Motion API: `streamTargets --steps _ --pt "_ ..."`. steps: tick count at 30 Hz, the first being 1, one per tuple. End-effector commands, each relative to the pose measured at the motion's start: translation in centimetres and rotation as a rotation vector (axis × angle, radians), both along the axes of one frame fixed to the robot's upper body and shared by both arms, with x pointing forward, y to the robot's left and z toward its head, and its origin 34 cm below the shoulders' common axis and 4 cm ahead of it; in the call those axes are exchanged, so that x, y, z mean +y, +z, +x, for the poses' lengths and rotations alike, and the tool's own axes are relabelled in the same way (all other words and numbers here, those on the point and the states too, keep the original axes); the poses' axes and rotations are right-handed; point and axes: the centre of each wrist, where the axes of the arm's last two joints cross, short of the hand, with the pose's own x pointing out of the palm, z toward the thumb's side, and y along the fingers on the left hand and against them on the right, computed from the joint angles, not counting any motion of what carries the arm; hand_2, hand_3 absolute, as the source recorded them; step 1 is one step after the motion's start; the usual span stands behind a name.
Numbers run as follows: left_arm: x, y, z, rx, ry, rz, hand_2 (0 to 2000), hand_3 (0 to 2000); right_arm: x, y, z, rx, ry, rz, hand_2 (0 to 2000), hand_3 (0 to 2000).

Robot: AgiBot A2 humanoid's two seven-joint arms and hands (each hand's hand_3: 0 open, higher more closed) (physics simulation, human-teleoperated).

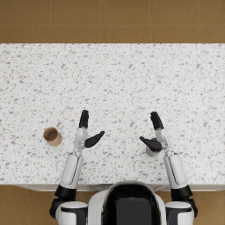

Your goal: Pick up two cups and pour the berry on the right into the cup on the left

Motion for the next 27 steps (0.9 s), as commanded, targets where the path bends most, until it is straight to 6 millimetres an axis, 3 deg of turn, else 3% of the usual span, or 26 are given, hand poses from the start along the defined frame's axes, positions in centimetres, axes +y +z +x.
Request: streamTargets --steps 1,15,20,27 --pt "0.0 0.0 0.0 0.000 0.000 0.000 0 0 0.0 0.0 0.0 0.000 0.000 0.000 0 0" --pt "-0.6 -0.6 0.1 0.024 -0.021 0.007 0 0 0.6 -0.6 0.1 0.024 0.021 -0.007 0 0" --pt "0.9 -1.0 -1.1 -0.061 -0.038 0.009 0 0 0.2 -0.7 -1.9 -0.033 -0.057 0.031 0 0" --pt "4.1 -1.1 -2.7 -0.122 0.126 0.214 0 0 -1.1 -1.1 -3.5 -0.107 -0.168 -0.170 0 0"
